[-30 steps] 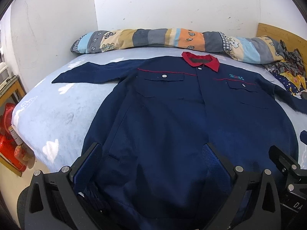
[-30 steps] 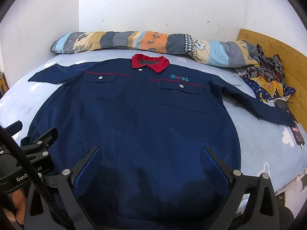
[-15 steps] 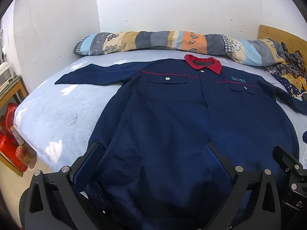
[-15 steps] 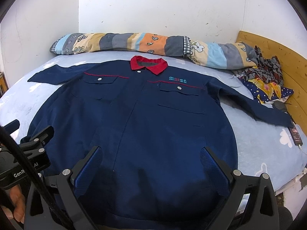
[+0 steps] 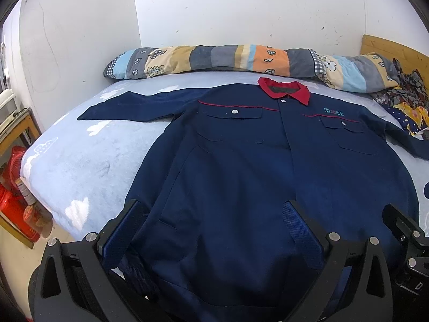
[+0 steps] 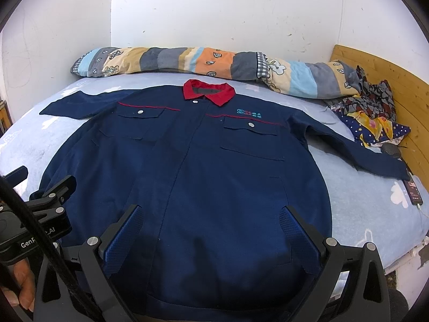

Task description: Fold large clothes

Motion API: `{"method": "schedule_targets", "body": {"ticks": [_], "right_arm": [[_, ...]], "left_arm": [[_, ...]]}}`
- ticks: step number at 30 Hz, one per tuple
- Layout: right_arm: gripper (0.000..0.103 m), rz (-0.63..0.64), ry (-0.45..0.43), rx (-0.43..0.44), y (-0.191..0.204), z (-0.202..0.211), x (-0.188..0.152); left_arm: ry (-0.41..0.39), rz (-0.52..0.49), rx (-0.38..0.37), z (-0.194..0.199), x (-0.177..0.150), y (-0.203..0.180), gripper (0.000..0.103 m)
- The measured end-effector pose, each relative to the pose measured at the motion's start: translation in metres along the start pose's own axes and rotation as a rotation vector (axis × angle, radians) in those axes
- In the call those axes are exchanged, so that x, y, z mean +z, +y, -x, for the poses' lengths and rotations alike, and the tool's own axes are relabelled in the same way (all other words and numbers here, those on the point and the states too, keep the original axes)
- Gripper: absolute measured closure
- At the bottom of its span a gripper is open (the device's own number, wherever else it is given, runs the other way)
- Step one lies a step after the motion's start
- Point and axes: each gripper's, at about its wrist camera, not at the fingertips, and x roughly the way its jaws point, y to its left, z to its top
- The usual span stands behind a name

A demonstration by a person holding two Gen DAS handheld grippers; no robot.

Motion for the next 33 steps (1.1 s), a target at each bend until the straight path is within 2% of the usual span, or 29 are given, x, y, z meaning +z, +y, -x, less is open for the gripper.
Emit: {"method": "schedule_targets", "body": {"ticks": [19, 33], "right_arm": [[0.0, -0.007, -0.016, 0.012, 0.0005, 0.0042, -0.0012], [0.0, -0.026, -0.032, 0.017, -0.0051, 0.0068, 0.0028]], "left_arm": [[0.0, -0.03, 0.032, -0.0006, 0.0004, 0.0041, 0.0], [0.012, -0.029, 0.018, 0.0026, 0.001, -0.0005, 0.0]]}}
